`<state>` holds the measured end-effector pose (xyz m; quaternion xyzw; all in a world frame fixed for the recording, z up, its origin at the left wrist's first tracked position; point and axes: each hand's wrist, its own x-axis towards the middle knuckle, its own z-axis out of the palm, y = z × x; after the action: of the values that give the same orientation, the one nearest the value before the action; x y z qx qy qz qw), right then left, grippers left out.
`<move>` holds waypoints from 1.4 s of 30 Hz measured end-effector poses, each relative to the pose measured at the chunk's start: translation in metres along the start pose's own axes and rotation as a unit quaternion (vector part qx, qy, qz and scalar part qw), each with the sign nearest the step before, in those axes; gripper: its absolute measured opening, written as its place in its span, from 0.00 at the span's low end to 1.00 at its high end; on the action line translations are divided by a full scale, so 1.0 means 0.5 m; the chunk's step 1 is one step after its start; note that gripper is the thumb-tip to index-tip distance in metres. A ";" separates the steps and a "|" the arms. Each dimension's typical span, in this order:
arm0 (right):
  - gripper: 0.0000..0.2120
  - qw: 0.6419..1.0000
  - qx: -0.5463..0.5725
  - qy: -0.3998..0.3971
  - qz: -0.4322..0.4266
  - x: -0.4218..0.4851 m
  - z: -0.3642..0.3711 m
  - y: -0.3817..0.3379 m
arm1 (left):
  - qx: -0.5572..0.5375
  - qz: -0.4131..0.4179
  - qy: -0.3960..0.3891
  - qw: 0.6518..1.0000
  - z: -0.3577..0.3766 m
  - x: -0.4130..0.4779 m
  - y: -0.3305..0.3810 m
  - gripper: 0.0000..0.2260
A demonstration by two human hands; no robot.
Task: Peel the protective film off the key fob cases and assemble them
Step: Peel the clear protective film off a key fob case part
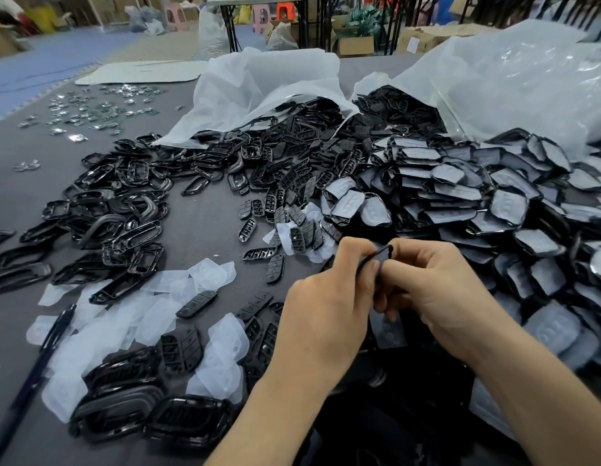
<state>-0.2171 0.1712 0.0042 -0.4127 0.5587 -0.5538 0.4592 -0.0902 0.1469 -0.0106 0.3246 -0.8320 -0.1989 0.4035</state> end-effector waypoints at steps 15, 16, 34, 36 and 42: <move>0.15 0.999 -0.012 0.042 0.029 -0.003 0.001 -0.002 | 0.040 0.038 -0.020 0.998 0.000 0.005 -0.004 0.06; 0.14 0.998 -0.016 0.046 0.026 -0.003 0.002 -0.002 | 0.040 0.037 -0.020 0.998 0.000 0.005 -0.005 0.06; 0.12 0.972 -0.184 0.126 -0.079 -0.007 0.005 0.012 | 0.014 0.024 -0.013 1.000 0.004 0.003 -0.017 0.08; 0.13 0.955 -0.235 0.144 -0.110 -0.009 0.010 0.011 | 0.020 0.025 -0.011 0.999 0.004 0.003 -0.018 0.08; 0.07 0.919 -0.289 0.177 -0.203 -0.009 0.014 0.009 | -0.028 -0.038 -0.013 0.999 0.012 -0.004 -0.015 0.11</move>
<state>-0.2090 0.1743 0.0001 -0.5271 0.6711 -0.5134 0.0910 -0.0913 0.1433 -0.0198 0.3417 -0.8185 -0.2415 0.3937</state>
